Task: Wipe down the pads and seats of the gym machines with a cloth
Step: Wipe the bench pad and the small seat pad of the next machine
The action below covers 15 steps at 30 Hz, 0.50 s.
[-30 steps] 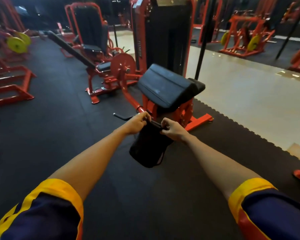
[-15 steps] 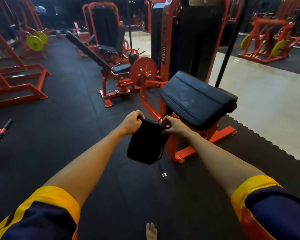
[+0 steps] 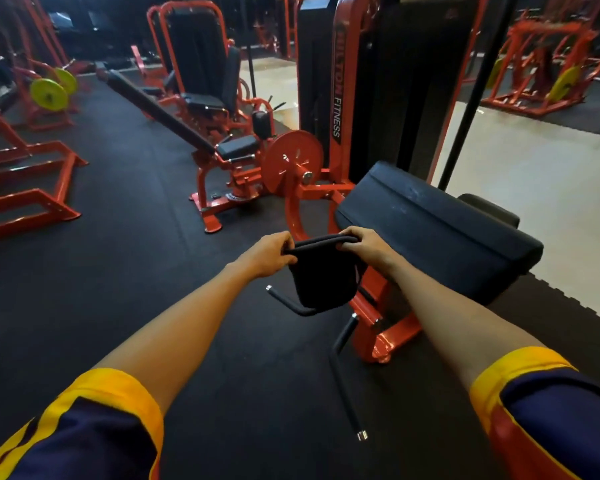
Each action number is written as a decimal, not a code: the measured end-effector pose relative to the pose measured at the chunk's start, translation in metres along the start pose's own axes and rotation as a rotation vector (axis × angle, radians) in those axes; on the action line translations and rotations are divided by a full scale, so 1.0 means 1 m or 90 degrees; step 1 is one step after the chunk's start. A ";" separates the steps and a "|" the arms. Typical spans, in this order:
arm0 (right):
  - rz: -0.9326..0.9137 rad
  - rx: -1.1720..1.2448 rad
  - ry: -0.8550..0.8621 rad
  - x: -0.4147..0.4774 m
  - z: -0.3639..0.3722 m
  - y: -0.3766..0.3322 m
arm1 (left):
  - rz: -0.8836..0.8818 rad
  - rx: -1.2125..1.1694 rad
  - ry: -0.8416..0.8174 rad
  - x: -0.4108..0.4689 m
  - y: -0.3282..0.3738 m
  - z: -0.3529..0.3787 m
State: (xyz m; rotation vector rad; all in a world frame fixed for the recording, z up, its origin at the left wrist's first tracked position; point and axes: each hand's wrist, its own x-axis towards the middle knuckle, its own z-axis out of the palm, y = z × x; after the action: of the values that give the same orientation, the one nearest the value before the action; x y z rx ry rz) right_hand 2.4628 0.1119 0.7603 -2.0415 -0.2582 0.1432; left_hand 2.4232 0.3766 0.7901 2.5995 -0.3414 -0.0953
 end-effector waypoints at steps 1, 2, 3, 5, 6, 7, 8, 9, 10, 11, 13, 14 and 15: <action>0.002 0.004 0.009 0.013 0.000 0.001 | -0.004 -0.021 0.008 0.016 -0.004 -0.003; 0.007 0.008 0.024 0.026 0.001 0.003 | -0.005 -0.033 0.015 0.035 -0.010 -0.005; 0.013 0.013 0.043 0.042 0.002 0.007 | -0.001 -0.044 0.022 0.058 -0.017 -0.006; 0.023 0.026 0.061 0.061 0.004 0.015 | -0.003 -0.069 0.028 0.089 -0.028 -0.008; 0.035 0.031 0.090 0.078 0.004 0.019 | 0.009 -0.079 0.020 0.116 -0.035 -0.011; 0.044 0.037 0.108 0.086 0.005 0.022 | 0.016 -0.092 0.017 0.131 -0.040 -0.012; 0.050 0.045 0.134 0.096 0.004 0.023 | 0.027 -0.107 0.011 0.149 -0.044 -0.012; 0.062 0.058 0.165 0.107 0.006 0.026 | 0.042 -0.117 0.004 0.167 -0.049 -0.013; 0.070 0.066 0.195 0.118 0.007 0.029 | 0.060 -0.118 -0.003 0.184 -0.051 -0.016; 0.079 0.072 0.229 0.130 0.011 0.031 | 0.080 -0.112 -0.020 0.203 -0.055 -0.019; 0.109 0.094 0.297 0.148 0.014 0.033 | 0.129 -0.100 -0.055 0.238 -0.061 -0.024; 0.121 0.110 0.331 0.155 0.015 0.034 | 0.151 -0.095 -0.072 0.252 -0.063 -0.026; 0.130 0.123 0.367 0.164 0.015 0.032 | 0.172 -0.089 -0.083 0.271 -0.064 -0.030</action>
State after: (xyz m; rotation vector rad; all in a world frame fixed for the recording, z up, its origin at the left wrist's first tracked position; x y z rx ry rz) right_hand 2.6225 0.1506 0.7261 -1.8249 0.3118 -0.2843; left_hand 2.7035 0.3747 0.7837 2.3909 -0.7040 -0.1871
